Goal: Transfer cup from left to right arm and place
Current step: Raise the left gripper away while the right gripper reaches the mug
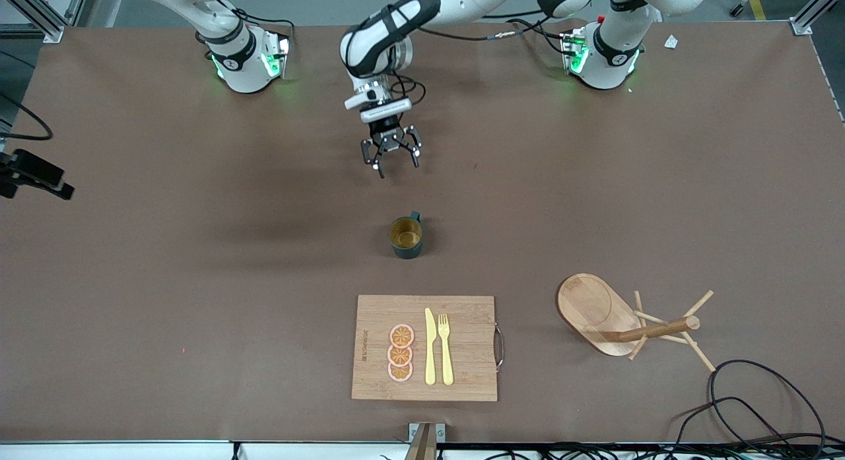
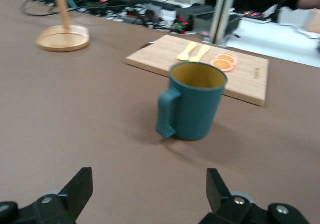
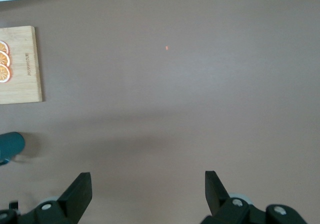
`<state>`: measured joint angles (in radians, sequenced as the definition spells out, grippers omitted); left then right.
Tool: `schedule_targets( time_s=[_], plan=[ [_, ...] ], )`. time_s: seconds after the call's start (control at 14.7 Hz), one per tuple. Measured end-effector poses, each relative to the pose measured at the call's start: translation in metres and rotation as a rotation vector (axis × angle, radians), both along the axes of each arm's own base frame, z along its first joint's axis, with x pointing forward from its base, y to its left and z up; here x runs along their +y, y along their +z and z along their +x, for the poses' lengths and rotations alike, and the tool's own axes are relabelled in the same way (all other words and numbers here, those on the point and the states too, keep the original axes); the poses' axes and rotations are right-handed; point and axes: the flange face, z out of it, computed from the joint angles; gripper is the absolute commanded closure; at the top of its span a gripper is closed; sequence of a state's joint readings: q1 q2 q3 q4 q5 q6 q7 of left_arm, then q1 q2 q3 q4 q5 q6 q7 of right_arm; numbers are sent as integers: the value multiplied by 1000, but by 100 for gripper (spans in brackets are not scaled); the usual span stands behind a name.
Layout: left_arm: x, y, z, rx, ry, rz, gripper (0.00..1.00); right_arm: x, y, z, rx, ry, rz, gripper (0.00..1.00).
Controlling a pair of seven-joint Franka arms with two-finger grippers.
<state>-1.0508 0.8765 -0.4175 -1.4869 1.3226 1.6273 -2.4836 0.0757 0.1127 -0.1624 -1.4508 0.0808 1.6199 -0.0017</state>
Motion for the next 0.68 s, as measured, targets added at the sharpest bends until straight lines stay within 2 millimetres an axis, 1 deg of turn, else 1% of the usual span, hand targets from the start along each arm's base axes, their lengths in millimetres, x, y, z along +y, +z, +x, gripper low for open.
schedule_targets(
  time_s=[0.14,0.2,0.34,0.48,0.54,0.68],
  plan=[
    [-1,46,2,85,55,-12,0,28,-15,8,-1,-20,3,0],
    [0,72,7,128,79,-20,0,40,-22,11,1,-29,4,0],
    [8,129,27,215,131,-51,0,59,-34,15,10,-52,5,0],
    [27,189,59,299,174,-88,0,82,-43,19,11,-73,11,0],
    [40,217,78,342,193,-105,0,97,-47,20,15,-86,16,0],
    [75,266,121,427,211,-124,0,134,-59,21,29,-114,29,0]
  ],
)
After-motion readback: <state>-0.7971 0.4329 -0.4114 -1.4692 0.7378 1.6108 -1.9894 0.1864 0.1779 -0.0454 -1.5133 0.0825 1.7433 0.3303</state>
